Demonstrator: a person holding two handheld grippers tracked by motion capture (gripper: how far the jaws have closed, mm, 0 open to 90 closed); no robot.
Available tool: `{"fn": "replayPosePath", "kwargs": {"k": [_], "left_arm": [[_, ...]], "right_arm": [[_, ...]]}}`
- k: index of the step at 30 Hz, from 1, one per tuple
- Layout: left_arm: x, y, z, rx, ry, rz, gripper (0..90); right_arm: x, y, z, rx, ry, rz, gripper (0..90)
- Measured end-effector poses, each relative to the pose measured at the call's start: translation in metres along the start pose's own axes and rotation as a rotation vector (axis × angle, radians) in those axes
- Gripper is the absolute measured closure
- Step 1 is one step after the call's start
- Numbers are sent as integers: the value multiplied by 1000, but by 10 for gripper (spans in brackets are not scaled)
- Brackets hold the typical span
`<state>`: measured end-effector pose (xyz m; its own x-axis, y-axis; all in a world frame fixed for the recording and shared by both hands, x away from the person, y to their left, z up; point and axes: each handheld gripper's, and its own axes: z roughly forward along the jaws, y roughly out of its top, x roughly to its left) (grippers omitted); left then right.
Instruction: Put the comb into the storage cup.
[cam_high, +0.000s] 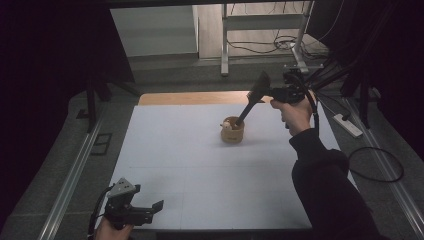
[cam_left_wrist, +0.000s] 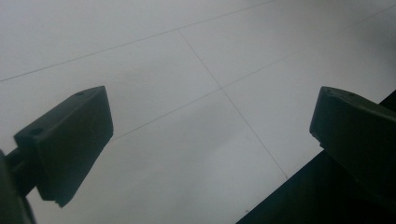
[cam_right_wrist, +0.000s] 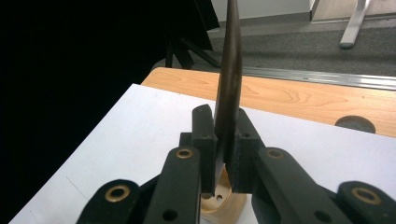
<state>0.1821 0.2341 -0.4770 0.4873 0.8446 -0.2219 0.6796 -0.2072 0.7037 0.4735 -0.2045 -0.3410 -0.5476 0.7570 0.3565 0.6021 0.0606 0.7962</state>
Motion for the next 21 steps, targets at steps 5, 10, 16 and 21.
{"fn": "replayPosePath", "kwargs": {"k": [5,10,16,21], "left_arm": [[0,0,0,1,2,-3,3],[1,0,0,2,4,-6,4],[1,0,0,2,11,-11,2],[0,0,-1,5,29,-8,0]], "right_arm": [[1,-2,6,9,-6,-6,837],[0,-3,11,14,-11,-8,837],[0,-5,15,16,-19,-9,836],[-1,-7,19,19,-27,-13,837]]}}
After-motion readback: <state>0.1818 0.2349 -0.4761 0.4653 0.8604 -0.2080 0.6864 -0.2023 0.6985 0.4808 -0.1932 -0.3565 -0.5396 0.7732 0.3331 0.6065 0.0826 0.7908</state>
